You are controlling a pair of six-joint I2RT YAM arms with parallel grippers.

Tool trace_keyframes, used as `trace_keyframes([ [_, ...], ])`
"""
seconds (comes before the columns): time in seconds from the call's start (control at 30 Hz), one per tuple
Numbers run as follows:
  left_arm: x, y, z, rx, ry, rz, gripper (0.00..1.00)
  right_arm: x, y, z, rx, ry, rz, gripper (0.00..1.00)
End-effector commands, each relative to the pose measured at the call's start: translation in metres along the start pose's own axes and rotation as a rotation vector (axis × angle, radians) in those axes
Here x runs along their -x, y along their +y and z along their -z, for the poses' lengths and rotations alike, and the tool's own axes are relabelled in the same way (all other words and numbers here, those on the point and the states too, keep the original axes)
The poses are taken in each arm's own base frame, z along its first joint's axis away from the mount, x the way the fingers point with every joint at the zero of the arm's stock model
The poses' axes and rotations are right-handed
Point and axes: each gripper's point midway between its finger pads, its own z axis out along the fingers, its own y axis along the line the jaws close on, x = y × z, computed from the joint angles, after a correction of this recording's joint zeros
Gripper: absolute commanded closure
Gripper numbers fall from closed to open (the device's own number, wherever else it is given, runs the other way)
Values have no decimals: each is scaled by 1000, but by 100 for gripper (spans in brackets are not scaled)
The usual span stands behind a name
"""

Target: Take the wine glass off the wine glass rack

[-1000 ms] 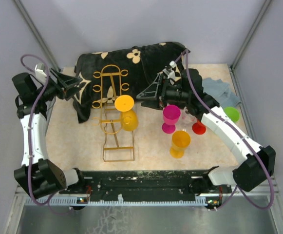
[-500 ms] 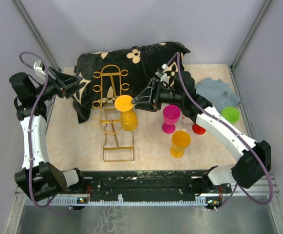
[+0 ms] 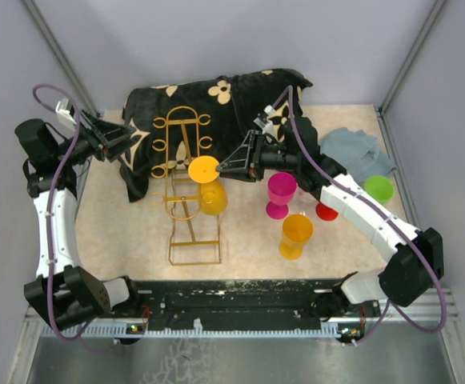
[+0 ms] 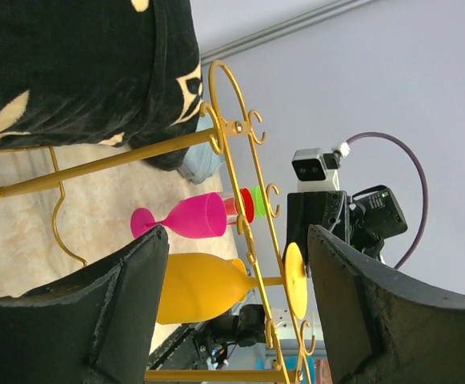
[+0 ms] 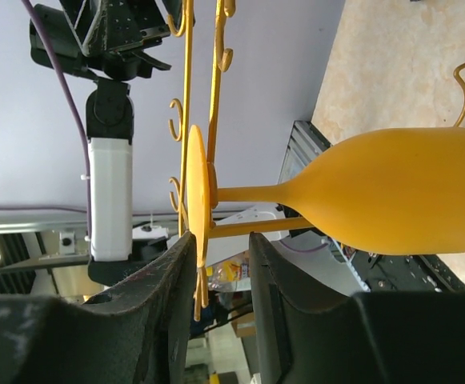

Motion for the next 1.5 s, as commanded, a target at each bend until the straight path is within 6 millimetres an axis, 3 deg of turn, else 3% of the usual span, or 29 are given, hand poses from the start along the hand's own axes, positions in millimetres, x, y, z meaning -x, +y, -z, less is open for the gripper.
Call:
trace_keyframes([
  [0.0, 1, -10, 3, -34, 3, -54, 25, 0, 28, -1, 79, 4, 82, 67],
  [0.13, 2, -10, 3, -36, 3, -57, 25, 1, 30, -3, 85, 10, 88, 73],
  [0.37, 0, -11, 3, -43, 11, -60, 24, 1, 35, -4, 94, 14, 93, 100],
  [0.5, -1, -12, 4, -49, 13, -65, 22, 1, 41, -1, 100, 1, 99, 100],
  [0.8, 0, -16, 4, -63, 15, -89, 1, -1, 50, 11, 95, -35, 103, 100],
  [1.17, -1, -16, 4, -68, 20, -82, 0, 7, 51, 28, 73, -107, 87, 100],
  [1.47, 0, -17, 4, -71, 21, -82, 0, 9, 40, 37, 48, -139, 68, 100],
])
